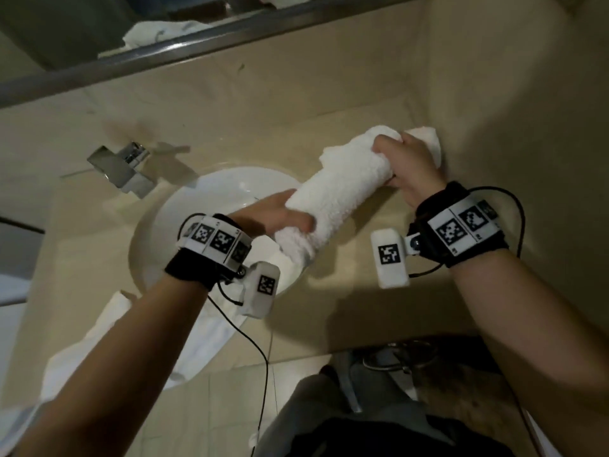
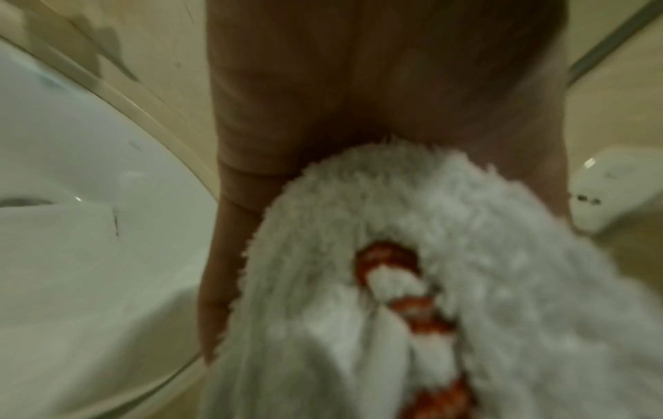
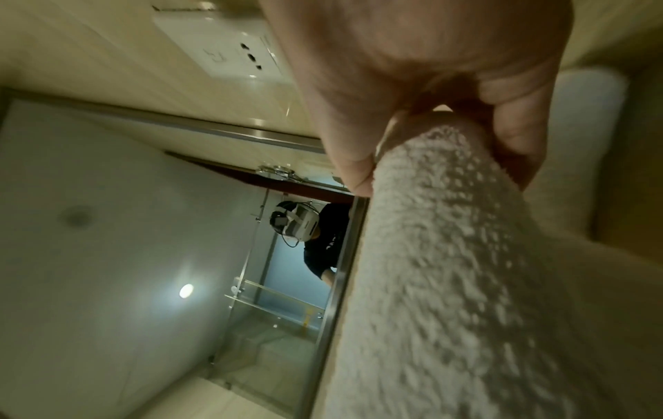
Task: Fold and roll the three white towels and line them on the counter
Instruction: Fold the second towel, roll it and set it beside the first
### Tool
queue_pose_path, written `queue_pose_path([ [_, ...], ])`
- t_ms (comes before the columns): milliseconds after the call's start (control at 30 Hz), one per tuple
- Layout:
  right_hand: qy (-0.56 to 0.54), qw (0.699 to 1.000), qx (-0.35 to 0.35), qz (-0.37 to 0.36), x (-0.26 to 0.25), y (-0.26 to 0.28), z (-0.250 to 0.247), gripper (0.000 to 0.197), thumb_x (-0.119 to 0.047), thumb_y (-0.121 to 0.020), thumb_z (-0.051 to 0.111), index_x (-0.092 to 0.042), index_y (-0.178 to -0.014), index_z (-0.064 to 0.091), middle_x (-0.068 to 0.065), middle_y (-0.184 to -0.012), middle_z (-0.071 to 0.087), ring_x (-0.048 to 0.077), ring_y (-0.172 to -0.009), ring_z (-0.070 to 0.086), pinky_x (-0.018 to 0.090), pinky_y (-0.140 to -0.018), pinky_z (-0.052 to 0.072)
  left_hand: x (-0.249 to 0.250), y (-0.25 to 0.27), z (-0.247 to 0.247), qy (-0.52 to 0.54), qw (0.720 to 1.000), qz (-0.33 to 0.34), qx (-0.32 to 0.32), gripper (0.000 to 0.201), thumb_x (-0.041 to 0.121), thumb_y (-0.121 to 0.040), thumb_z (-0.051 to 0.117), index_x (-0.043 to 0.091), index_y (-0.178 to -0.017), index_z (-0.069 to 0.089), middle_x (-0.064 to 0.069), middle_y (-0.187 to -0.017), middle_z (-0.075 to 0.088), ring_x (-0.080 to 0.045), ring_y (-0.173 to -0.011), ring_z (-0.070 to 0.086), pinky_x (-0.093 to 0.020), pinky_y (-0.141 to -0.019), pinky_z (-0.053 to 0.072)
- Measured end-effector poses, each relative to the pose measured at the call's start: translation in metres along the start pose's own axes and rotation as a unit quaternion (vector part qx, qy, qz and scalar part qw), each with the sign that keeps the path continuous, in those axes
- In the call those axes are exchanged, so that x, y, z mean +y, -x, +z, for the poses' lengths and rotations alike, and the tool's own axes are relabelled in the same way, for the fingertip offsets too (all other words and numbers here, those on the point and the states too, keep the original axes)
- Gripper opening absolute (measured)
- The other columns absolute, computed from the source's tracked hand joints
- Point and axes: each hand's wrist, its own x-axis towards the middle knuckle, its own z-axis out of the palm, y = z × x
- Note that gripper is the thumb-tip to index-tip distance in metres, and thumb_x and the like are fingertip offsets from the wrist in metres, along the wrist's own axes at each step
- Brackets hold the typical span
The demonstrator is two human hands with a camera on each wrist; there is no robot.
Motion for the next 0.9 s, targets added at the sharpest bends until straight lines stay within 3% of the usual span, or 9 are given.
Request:
queue_pose_path([
  [100, 0.023, 0.999, 0.029, 0.022, 0.028, 0.023, -0.017, 0.018, -0.019, -0.082, 0.055, -0.017, -0.099, 0.060, -0.003, -0.090, 0.058, 0.018, -0.088, 0.056, 0.031, -0.073, 0.048, -0.009, 0.001, 0.034, -0.009, 0.996, 0.013, -0.087, 0.076, 0.031, -0.067, 0.073, 0.018, -0.135, 0.040, 0.006, -0.118, 0.053, -0.011, -0.105, 0.052, -0.019, -0.080, 0.043],
  [233, 0.028, 0.996, 0.029, 0.084, 0.080, 0.047, -0.030, 0.041, -0.014, -0.085, 0.053, -0.015, -0.125, 0.052, 0.005, -0.115, 0.056, 0.022, -0.103, 0.055, 0.037, -0.083, 0.051, -0.037, -0.010, 0.065, -0.060, 0.987, 0.036, -0.144, 0.110, 0.051, -0.046, 0.085, 0.001, -0.135, 0.041, -0.003, -0.123, 0.052, -0.013, -0.108, 0.050, -0.017, -0.084, 0.044],
  [300, 0.004, 0.995, 0.020, 0.101, 0.104, 0.061, -0.031, 0.045, -0.006, -0.087, 0.047, -0.016, -0.131, 0.048, 0.006, -0.119, 0.054, 0.022, -0.105, 0.053, 0.036, -0.087, 0.048, -0.053, -0.013, 0.079, -0.101, 0.987, 0.004, -0.125, 0.084, 0.033, -0.069, 0.080, 0.005, -0.136, 0.037, -0.008, -0.129, 0.052, -0.014, -0.102, 0.050, -0.018, -0.076, 0.044],
  [367, -0.015, 0.994, 0.023, 0.106, 0.126, 0.071, -0.031, 0.050, 0.001, -0.088, 0.044, -0.014, -0.135, 0.044, 0.008, -0.124, 0.052, 0.023, -0.108, 0.051, 0.036, -0.089, 0.045, -0.065, -0.014, 0.094, -0.164, 0.983, -0.021, -0.076, 0.072, 0.022, -0.075, 0.075, 0.010, -0.133, 0.035, -0.010, -0.122, 0.057, -0.019, -0.092, 0.057, -0.026, -0.072, 0.047],
  [500, 0.036, 0.996, 0.037, 0.078, 0.147, 0.080, -0.028, 0.054, -0.003, -0.090, 0.045, -0.015, -0.141, 0.034, 0.010, -0.136, 0.046, 0.027, -0.123, 0.046, 0.030, -0.091, 0.039, -0.073, -0.014, 0.111, -0.302, 0.952, -0.022, -0.038, 0.090, 0.044, -0.066, 0.073, 0.017, -0.137, 0.025, -0.005, -0.130, 0.051, -0.025, -0.114, 0.054, -0.038, -0.091, 0.046],
  [600, 0.086, 0.993, 0.061, 0.056, 0.150, 0.079, -0.030, 0.052, -0.004, -0.089, 0.047, -0.013, -0.140, 0.039, 0.009, -0.135, 0.050, 0.026, -0.123, 0.047, 0.025, -0.088, 0.036, -0.059, -0.015, 0.119, -0.356, 0.933, -0.042, -0.015, 0.086, 0.044, -0.064, 0.071, 0.018, -0.134, 0.029, -0.005, -0.128, 0.051, -0.027, -0.113, 0.053, -0.038, -0.090, 0.044],
  [733, 0.080, 0.995, 0.045, 0.046, 0.153, 0.076, -0.041, 0.050, 0.000, -0.086, 0.053, -0.011, -0.134, 0.047, 0.009, -0.127, 0.056, 0.025, -0.117, 0.052, 0.025, -0.087, 0.040, -0.024, -0.032, 0.135, -0.298, 0.954, -0.031, 0.006, 0.086, 0.046, -0.064, 0.071, 0.014, -0.135, 0.034, -0.004, -0.126, 0.053, -0.025, -0.109, 0.055, -0.032, -0.079, 0.040],
  [800, 0.062, 0.996, 0.042, 0.047, 0.154, 0.075, -0.045, 0.047, 0.001, -0.085, 0.055, -0.011, -0.130, 0.050, 0.010, -0.125, 0.057, 0.025, -0.114, 0.054, 0.028, -0.086, 0.041, -0.008, -0.043, 0.139, -0.224, 0.974, -0.011, -0.032, 0.085, 0.044, -0.067, 0.074, 0.007, -0.133, 0.035, -0.003, -0.123, 0.051, -0.022, -0.108, 0.053, -0.030, -0.082, 0.042],
  [900, 0.019, 0.998, 0.023, 0.053, 0.158, 0.071, -0.049, 0.041, -0.002, -0.084, 0.057, -0.014, -0.122, 0.049, 0.008, -0.121, 0.056, 0.024, -0.109, 0.054, 0.030, -0.084, 0.043, 0.002, -0.057, 0.143, -0.170, 0.985, -0.024, -0.006, 0.070, 0.034, -0.062, 0.079, 0.007, -0.119, 0.051, -0.006, -0.113, 0.061, -0.023, -0.100, 0.060, -0.032, -0.085, 0.050],
])
